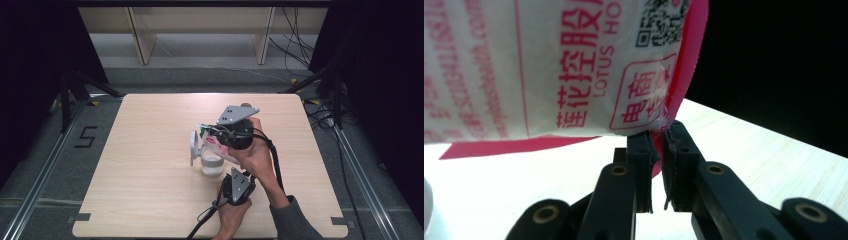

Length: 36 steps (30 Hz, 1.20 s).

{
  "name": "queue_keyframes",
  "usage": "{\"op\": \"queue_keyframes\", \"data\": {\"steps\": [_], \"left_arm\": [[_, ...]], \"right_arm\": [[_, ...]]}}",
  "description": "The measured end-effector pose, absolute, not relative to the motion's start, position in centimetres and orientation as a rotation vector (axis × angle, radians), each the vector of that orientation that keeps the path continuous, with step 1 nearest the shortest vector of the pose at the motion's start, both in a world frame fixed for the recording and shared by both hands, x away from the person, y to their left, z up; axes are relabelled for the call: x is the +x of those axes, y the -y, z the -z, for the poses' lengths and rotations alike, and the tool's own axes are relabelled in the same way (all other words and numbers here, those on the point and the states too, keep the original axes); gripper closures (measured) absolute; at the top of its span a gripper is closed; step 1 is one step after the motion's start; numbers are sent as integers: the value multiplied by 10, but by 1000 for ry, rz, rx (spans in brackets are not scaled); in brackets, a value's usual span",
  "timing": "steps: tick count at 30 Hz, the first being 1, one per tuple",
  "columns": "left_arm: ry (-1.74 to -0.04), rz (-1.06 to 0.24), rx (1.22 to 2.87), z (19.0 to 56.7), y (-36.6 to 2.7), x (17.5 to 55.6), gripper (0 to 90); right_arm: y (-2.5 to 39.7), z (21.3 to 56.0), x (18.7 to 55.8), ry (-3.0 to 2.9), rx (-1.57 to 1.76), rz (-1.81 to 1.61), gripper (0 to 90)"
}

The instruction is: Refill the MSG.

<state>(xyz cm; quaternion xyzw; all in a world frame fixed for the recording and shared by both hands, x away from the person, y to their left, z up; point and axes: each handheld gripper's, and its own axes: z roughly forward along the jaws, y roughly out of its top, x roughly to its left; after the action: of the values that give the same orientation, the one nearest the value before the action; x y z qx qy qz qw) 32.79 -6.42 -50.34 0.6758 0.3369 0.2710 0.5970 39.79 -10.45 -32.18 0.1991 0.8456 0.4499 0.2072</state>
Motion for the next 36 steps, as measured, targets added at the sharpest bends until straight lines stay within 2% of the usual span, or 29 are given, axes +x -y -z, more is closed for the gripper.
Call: {"op": "queue_keyframes", "data": {"steps": [17, 36], "left_arm": [[-773, -622, 1615, 506, 64, 325, 798], [-774, -577, 1649, 509, 57, 324, 710]], "right_arm": [[141, 313, 391, -2294, 575, -1332, 900], [169, 314, 389, -2274, 630, -1424, 900]]}}
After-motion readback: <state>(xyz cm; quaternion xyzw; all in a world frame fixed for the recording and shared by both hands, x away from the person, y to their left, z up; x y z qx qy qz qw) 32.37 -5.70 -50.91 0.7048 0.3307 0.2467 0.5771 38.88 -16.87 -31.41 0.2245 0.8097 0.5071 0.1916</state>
